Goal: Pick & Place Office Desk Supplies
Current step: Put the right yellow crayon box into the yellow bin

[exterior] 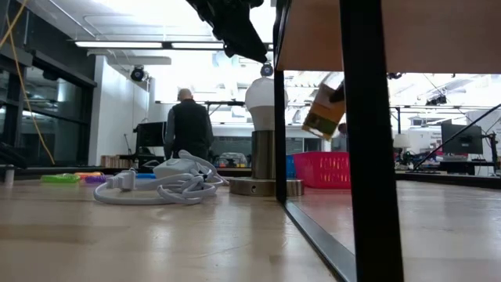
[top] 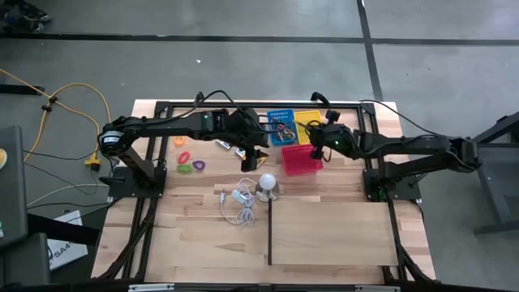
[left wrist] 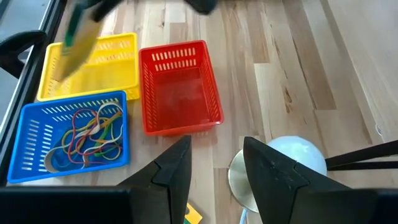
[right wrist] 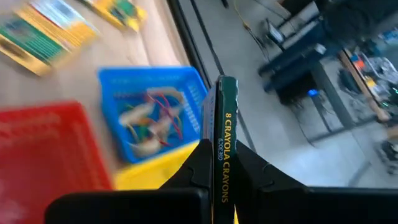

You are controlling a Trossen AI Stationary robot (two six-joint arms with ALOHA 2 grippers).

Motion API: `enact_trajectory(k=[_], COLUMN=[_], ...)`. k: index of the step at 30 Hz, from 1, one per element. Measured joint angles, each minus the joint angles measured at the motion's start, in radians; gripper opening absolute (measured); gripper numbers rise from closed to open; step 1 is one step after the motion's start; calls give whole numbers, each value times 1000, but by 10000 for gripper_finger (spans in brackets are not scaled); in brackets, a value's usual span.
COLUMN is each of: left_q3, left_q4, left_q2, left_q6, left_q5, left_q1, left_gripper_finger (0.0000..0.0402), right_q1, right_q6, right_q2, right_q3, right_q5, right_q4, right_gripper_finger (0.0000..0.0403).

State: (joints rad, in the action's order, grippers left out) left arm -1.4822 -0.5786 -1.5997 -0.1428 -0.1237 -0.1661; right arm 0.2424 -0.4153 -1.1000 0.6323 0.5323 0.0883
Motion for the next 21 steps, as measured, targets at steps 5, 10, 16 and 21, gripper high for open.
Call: enact_trajectory(k=[5, 10, 16, 21], left_q3=[0, 0, 0, 2], left_q4=[-1, -23, -36, -46], left_q2=[0, 0, -9, -35], left_q6=[3, 5, 22, 36], left_q5=[-37, -42, -46, -97], left_q1=[0, 0, 2, 6], left_gripper_finger=[140, 140, 140, 140], right_q1=[106, 201, 252, 270], right_q6=[-95, -143, -164, -180], right_q2=[-34, -42, -47, -59], right_q3=[0, 0, 0, 0], right_q5=[-28, -197, -244, -249], right_q4=[-2, 1, 13, 28], right_gripper_finger=[17, 17, 17, 17])
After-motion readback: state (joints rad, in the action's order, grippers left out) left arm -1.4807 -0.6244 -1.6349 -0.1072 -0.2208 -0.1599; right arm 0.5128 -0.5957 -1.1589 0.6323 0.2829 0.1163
